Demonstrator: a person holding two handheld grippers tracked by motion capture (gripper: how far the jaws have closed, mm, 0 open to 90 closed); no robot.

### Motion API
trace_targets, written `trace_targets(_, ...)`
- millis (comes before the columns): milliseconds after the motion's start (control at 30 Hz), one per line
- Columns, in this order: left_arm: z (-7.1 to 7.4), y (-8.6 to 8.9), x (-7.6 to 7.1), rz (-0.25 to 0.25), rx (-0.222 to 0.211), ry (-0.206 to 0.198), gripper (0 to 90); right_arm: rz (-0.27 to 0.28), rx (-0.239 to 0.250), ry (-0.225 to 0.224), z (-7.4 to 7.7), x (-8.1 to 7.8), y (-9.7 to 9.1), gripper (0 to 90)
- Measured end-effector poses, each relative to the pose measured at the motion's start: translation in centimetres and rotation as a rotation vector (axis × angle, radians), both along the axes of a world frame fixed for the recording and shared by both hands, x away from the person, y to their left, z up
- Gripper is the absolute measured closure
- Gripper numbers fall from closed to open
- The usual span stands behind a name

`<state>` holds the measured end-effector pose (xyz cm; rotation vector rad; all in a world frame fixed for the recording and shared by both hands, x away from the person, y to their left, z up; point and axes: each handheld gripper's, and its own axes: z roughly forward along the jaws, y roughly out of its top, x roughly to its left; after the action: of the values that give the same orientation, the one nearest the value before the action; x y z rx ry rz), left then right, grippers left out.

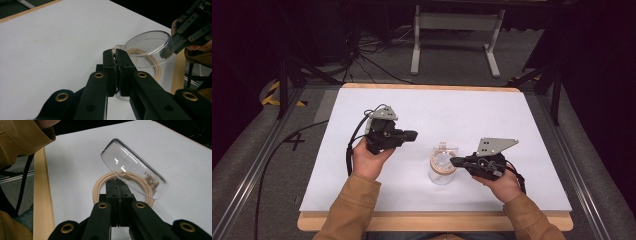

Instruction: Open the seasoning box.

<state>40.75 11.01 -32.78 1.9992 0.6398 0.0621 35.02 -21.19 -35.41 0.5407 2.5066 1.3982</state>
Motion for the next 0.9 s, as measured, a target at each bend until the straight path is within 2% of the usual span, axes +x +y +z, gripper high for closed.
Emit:
trace_targets(100, -0.3, 0.5, -0.3, 0.013, 0.025, 0.007, 86.3, 0.004, 0.01, -0.004, 0.0, 0.2, 0.1, 89.8)
trace_targets(267, -0.7, 1.3, -0.4, 0.029, 0.033, 0.03, 86.3, -0.018, 0.049, -0.005, 0.1, 0.8, 0.1, 89.8)
trace_targets(433, -1.2, 2.1, -0.7, 0.043, 0.05, 0.035, 85.8, -0.033, 0.055, -0.021, 0.2, 1.5, 0.2, 89.8)
trace_targets(633, -1.4, 3.6, -1.5, 0.079, 0.039, 0.047, 85.6, -0.044, 0.07, -0.028, 0.2, 2.5, 0.3, 89.8)
trace_targets(900, -1.8, 5.1, -2.2, 0.118, 0.028, 0.066, 85.2, -0.06, 0.082, -0.01, 0.0, 4.1, 0.3, 89.7)
